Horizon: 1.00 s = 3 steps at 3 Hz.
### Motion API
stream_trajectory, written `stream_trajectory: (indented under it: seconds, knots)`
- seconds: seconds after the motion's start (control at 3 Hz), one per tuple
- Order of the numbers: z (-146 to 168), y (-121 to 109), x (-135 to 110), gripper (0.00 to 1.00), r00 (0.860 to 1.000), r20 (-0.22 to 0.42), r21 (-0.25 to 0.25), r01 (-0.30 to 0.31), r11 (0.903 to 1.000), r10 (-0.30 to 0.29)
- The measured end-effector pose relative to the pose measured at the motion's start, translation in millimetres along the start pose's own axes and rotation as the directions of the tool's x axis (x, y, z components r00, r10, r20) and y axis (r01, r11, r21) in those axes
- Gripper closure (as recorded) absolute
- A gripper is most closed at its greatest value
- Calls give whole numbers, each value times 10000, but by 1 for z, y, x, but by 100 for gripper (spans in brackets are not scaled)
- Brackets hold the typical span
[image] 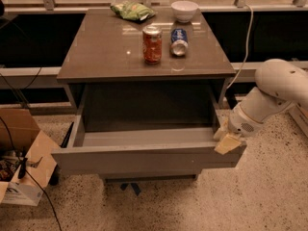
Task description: Open top drawer
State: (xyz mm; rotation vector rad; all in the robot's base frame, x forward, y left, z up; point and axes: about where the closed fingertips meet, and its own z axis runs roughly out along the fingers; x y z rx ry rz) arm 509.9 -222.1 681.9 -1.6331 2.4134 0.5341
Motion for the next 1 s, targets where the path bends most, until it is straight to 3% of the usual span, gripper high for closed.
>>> stream_trajectory:
  seconds: [0.33,1.0]
  knots:
    - [0,14,13,50,9994,122,-75,-308,9995,309]
    - [1,14,13,4,9994,122,-77,-308,9995,309]
